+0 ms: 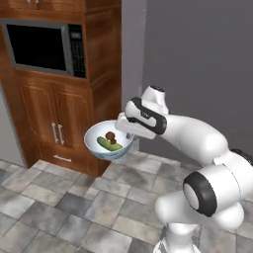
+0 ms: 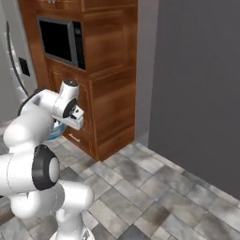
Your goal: Pick the chicken drumstick and cucumber from their plates and place them in the bowl. Then put the bowl in the fridge.
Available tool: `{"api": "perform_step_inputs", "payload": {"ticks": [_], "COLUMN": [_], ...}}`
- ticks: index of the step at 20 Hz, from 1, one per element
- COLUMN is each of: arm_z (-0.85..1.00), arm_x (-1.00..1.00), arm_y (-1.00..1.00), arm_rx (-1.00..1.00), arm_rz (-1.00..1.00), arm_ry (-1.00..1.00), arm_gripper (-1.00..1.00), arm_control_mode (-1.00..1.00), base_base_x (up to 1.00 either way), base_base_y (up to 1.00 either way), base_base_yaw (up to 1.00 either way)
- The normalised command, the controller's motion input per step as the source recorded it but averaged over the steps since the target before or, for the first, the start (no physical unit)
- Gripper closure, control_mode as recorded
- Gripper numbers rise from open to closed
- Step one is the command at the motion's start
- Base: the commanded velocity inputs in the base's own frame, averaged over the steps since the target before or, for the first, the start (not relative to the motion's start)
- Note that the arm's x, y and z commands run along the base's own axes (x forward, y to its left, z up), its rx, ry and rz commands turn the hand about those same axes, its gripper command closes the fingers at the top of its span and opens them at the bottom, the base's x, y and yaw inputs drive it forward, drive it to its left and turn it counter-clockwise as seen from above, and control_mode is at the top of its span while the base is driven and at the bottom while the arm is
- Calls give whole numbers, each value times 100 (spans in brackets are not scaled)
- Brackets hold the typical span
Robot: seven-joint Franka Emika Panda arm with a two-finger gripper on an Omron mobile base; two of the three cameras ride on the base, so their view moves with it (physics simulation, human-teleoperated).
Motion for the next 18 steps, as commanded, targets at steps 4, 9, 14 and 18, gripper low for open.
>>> {"api": "perform_step_inputs", "payload": {"ticks": [4, 9, 14, 18], "arm_z": [0, 0, 0, 0], "arm_x": [0, 0, 0, 0], "arm_y": [0, 0, 0, 0], "arm_rx": [0, 0, 0, 0], "arm_rz": [0, 0, 0, 0], "arm_ry": [0, 0, 0, 0], "arm_gripper": [100, 100, 100, 100], "arm_control_mode": [100, 100, 100, 100], "base_base_x": [81, 87, 86, 77], "base_base_y": [1, 0, 0, 2], "base_base_yaw": [37, 35, 36, 39]}}
